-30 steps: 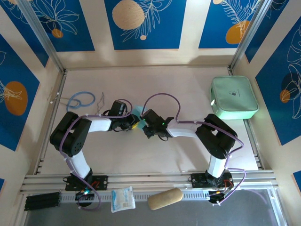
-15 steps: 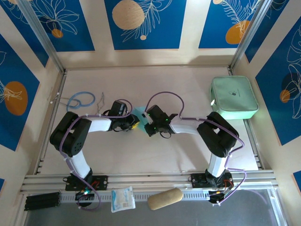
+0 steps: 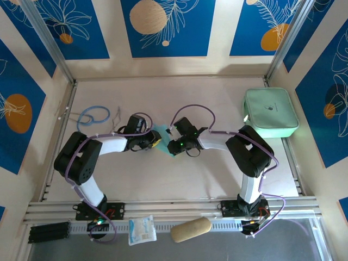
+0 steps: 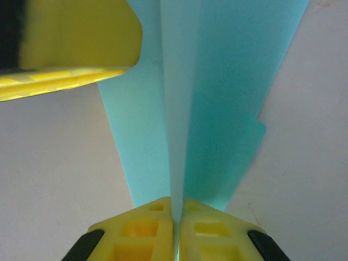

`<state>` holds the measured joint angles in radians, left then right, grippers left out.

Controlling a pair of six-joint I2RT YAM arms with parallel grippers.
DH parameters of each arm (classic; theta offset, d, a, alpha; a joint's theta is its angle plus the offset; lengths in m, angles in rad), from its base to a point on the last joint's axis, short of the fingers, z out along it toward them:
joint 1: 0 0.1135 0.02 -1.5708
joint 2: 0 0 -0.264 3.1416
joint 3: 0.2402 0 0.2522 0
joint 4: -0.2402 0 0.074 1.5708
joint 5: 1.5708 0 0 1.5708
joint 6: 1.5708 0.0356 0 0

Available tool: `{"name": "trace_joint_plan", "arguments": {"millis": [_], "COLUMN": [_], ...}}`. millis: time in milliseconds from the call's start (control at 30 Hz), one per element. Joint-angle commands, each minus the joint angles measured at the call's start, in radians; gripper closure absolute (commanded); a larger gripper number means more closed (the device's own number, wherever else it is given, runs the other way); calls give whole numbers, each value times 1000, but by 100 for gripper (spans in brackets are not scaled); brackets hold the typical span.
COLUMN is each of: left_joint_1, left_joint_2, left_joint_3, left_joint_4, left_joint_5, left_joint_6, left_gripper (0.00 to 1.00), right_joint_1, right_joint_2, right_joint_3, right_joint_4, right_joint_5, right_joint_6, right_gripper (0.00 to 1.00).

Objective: Fold a paper plane with a square sheet of paper (pick it up from the middle)

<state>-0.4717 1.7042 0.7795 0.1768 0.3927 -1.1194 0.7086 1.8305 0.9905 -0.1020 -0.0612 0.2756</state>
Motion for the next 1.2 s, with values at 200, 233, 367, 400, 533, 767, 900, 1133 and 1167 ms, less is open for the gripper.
{"name": "trace_joint_plan", "arguments": {"millis": [200, 233, 367, 400, 533, 767, 900, 1133, 1167], "left_joint_1": [-11, -13, -17, -18, -22, -25, -26, -28, -28], "left_joint_2": [36, 42, 62, 66, 84, 103, 109, 120, 122], "left_joint_3": [-15, -13, -3, 1, 13, 45, 56, 73, 74], "left_joint_4": [175, 180, 192, 189, 168, 103, 60, 8, 2], "left_joint_5": [100, 103, 120, 123, 120, 102, 83, 66, 64], "left_joint_6": [-4, -3, 0, 2, 6, 21, 33, 49, 51], "left_gripper": [71, 71, 70, 70, 70, 70, 71, 70, 69], "right_joint_1": [-43, -47, -60, -63, -72, -83, -87, -89, -89], "right_joint_2": [43, 47, 57, 59, 67, 72, 75, 84, 84], "right_joint_3": [40, 42, 49, 50, 53, 53, 54, 59, 59], "right_joint_4": [-48, -50, -56, -56, -61, -61, -61, -68, -68], "right_joint_5": [-133, -143, -173, -178, -194, -218, -224, -229, -230], "right_joint_6": [27, 28, 33, 35, 37, 41, 43, 45, 46], "right_gripper": [88, 88, 88, 88, 88, 87, 87, 87, 86]}}
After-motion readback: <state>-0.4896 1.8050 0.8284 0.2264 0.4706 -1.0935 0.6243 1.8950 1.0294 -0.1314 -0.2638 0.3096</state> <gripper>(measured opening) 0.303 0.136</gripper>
